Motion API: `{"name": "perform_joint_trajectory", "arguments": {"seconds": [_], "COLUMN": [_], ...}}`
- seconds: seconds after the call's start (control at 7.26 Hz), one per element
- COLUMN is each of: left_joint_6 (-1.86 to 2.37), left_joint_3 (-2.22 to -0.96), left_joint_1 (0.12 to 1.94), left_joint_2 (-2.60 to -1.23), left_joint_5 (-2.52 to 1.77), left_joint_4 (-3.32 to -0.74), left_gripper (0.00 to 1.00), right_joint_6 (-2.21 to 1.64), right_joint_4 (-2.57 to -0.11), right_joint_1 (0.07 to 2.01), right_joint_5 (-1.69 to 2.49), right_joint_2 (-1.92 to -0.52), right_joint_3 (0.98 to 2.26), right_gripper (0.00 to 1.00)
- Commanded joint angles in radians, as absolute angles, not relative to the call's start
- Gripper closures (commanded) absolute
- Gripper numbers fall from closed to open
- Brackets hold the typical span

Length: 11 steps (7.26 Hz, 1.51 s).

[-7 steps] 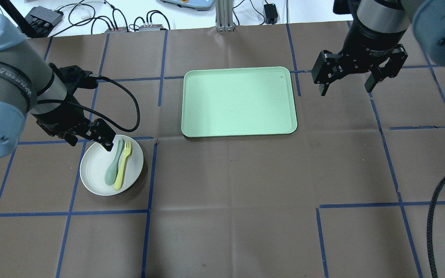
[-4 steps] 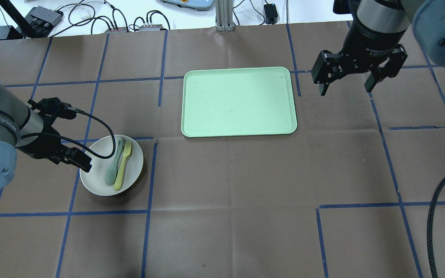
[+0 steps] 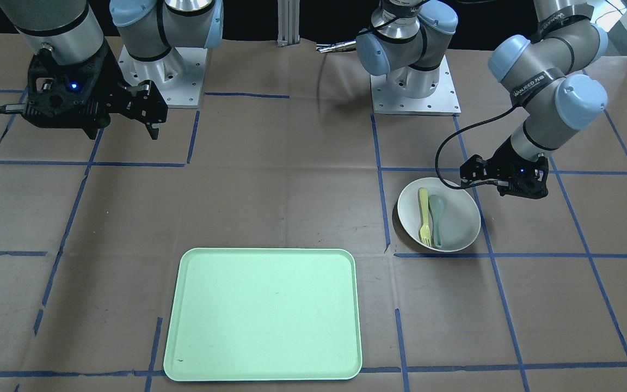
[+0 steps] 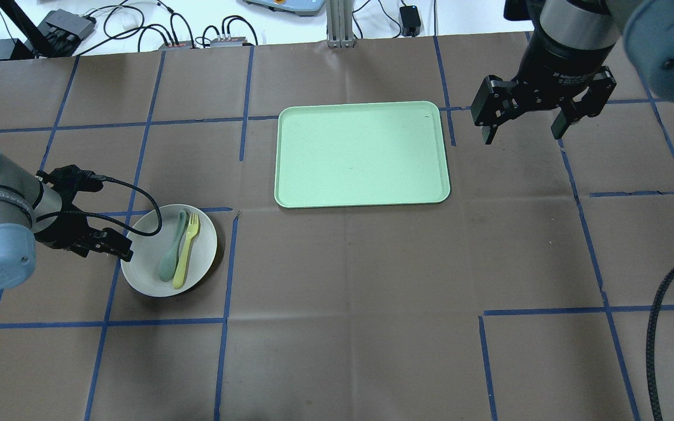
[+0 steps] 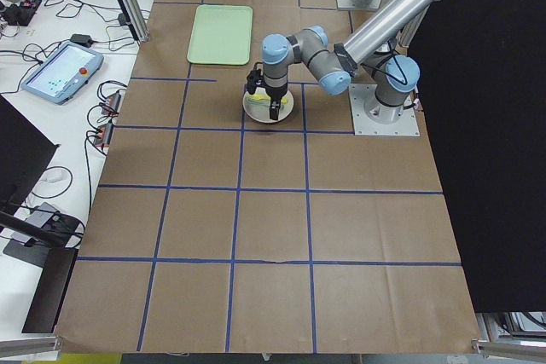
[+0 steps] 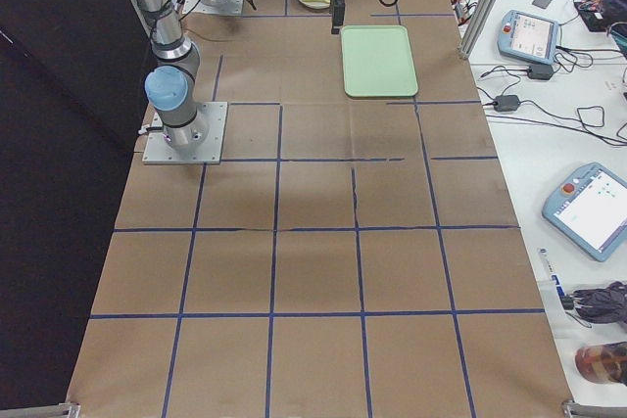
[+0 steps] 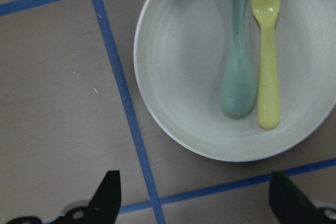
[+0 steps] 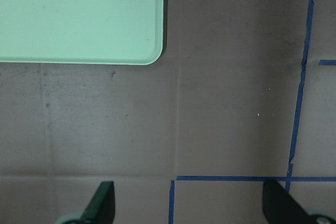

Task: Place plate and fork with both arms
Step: 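Lower the left gripper to the white plate rim and grasp it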

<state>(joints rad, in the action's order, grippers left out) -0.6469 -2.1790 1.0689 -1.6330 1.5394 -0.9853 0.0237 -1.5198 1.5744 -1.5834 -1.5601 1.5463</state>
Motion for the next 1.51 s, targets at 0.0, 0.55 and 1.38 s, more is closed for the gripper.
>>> {"name": "perform_joint_trajectory", "arguments": {"seconds": [0.0, 0.55, 1.38], "left_joint_6": [-0.647, -0.66, -0.628], "left_joint_3": [-2.195, -2.191, -2.186], "left_joint_1": [1.054, 1.054, 1.014], "left_joint_2": [-1.677, -1.778, -1.793], "left_joint_5": [1.529, 1.459, 1.454], "left_joint_4": [-0.954, -0.832, -0.833], "left_gripper": [0.01, 0.07, 0.8], "right_joint_6": [0.025, 0.025, 0.025], "right_joint_4": [-1.52, -1.522, -1.52], "right_joint_1": [1.575, 1.575, 1.575], "right_joint_5": [-1.585, -1.585, -1.586], "right_joint_2": [-1.56, -1.559, -1.559], "right_joint_3": [1.546, 1.546, 1.546], "right_gripper": [0.0, 0.0, 0.0]}}
